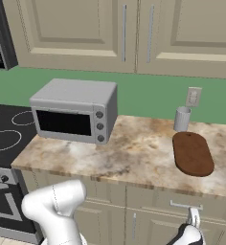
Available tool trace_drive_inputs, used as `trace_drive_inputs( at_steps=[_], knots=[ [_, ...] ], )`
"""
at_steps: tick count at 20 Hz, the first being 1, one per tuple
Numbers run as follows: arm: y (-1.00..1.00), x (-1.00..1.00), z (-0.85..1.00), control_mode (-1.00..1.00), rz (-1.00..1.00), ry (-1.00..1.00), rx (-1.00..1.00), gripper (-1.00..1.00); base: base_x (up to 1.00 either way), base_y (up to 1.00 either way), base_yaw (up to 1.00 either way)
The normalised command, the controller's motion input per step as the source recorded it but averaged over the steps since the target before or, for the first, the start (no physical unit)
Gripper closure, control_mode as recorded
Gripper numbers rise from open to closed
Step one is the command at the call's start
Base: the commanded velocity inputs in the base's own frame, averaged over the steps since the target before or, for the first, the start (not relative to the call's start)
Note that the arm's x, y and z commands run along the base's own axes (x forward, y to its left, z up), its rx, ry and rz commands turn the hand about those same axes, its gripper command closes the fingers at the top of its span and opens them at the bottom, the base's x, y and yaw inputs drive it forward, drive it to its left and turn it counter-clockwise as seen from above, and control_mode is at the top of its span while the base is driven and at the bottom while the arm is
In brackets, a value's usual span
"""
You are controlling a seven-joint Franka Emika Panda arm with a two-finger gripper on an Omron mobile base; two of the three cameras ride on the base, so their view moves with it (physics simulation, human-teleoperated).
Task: Open the drawer on the right and place the cutting tools on the cutting board.
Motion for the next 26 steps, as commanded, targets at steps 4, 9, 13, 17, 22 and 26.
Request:
trace_drive_inputs(
  at_steps=[4,9,13,17,22,26],
  knots=[
    [0.0,0.15,0.0,-1.0,0.0,0.0,0.0,-1.0,0.0,0.0,0.0],
    [0.0,0.33,0.0,-1.0,0.0,0.0,0.0,-1.0,0.0,0.0,0.0],
    [0.0,0.23,-0.07,-1.0,0.0,0.0,0.0,-1.0,0.0,0.0,0.0],
    [0.0,0.17,-0.06,-1.0,0.0,0.0,0.0,-1.0,0.0,0.0,0.0],
    [0.0,0.01,0.0,-1.0,0.0,0.0,0.0,-1.0,0.0,0.0,0.0],
    [0.0,0.0,0.0,-1.0,0.0,0.0,0.0,1.0,0.0,0.0,0.0]
  ],
)
